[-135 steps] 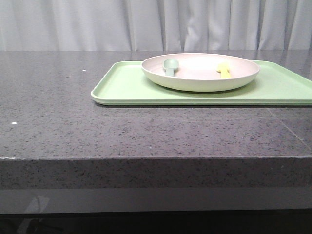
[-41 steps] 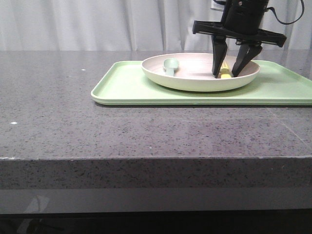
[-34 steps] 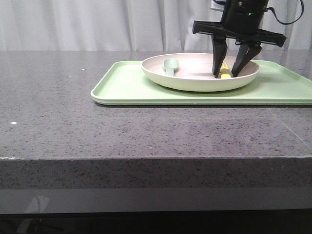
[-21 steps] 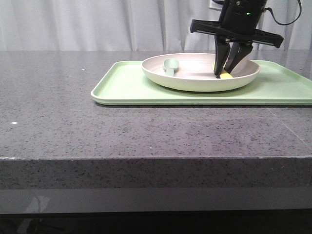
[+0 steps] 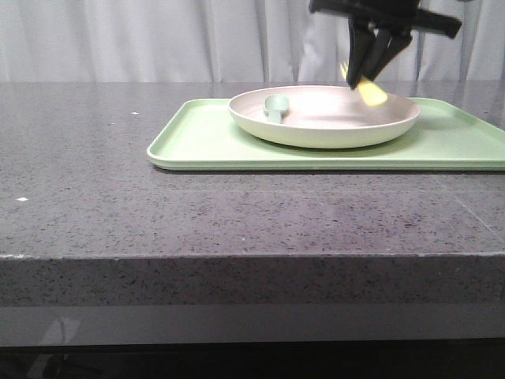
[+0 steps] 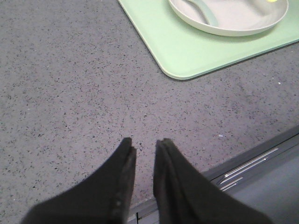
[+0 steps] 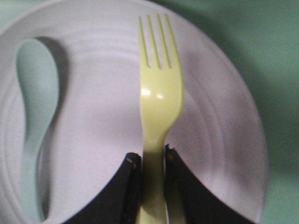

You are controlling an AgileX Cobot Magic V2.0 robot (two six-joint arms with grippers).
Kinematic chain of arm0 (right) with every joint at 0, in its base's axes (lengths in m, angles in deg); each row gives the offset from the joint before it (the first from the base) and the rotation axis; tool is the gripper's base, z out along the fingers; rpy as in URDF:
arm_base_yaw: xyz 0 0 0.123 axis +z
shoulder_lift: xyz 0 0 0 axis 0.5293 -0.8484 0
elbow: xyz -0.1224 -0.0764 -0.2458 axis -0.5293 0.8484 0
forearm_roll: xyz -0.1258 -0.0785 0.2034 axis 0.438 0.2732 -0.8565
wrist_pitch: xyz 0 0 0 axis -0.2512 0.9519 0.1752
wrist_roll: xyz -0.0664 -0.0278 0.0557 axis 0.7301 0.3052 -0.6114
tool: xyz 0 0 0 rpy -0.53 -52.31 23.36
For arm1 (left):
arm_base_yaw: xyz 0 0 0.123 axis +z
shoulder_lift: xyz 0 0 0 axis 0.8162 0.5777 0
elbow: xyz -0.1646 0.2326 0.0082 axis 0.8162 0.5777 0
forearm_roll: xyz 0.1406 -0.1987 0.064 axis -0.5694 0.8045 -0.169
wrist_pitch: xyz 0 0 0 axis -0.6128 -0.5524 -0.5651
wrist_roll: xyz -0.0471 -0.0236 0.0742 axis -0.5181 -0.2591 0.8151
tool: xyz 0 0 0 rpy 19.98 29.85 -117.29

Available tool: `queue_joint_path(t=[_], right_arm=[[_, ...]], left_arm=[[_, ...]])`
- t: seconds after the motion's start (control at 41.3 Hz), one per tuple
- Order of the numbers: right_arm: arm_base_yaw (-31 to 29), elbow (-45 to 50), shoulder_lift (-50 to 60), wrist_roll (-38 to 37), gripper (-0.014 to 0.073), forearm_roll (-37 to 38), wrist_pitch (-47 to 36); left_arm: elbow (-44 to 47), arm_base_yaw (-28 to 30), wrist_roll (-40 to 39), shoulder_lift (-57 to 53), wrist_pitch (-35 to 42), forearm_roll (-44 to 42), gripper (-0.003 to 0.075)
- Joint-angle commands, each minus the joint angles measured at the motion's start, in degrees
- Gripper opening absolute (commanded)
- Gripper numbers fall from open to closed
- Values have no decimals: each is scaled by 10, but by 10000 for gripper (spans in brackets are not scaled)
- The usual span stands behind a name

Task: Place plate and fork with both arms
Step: 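Lift the yellow fork from the plate onto the tray beside it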

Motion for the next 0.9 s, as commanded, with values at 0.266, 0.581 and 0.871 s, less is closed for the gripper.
queue_joint_path(t=[0.266,0.581,0.871], right_arm=[[-33,8,102,51,87,6,60],[-113,148,139,80,87,4,57],[-123,198,119,104,87,-11,7]], left_arm=[[-16,0,0,0,40,6,112],[-16,0,0,0,40,6,112],[-16,0,0,0,40,6,112]])
